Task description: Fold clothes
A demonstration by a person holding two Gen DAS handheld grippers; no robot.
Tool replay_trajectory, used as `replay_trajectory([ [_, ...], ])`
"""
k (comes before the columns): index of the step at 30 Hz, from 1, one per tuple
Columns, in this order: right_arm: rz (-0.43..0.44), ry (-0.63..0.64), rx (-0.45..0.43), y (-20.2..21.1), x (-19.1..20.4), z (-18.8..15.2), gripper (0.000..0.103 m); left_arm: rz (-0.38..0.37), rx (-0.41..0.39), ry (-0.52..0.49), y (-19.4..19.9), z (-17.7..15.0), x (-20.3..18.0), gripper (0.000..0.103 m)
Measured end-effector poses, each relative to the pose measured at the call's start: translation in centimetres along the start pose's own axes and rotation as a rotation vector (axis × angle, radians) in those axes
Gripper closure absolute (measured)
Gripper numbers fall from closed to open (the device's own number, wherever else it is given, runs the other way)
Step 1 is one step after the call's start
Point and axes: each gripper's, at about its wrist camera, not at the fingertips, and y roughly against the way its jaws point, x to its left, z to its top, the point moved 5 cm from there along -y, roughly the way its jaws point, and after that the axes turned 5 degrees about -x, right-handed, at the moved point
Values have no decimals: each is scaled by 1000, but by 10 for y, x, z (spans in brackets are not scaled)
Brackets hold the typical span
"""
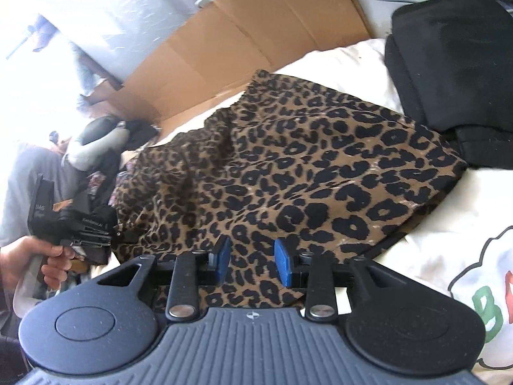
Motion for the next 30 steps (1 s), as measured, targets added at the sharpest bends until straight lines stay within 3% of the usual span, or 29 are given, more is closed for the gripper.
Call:
replay_trajectory([
  [10,28,-50,-31,11,-5,0,70,52,-58,82,29,-26,-12,101],
  [24,30,-84,-28,7,-15,-3,70,71,-61,141,41,-56,-35,101],
  [26,32,-78,-24,6,-14,-3,70,60,-33,114,41,-64,-41,101],
  [30,27,-77,-15,5,-15,-6,70,29,79,-34,45,-63,-54,99],
])
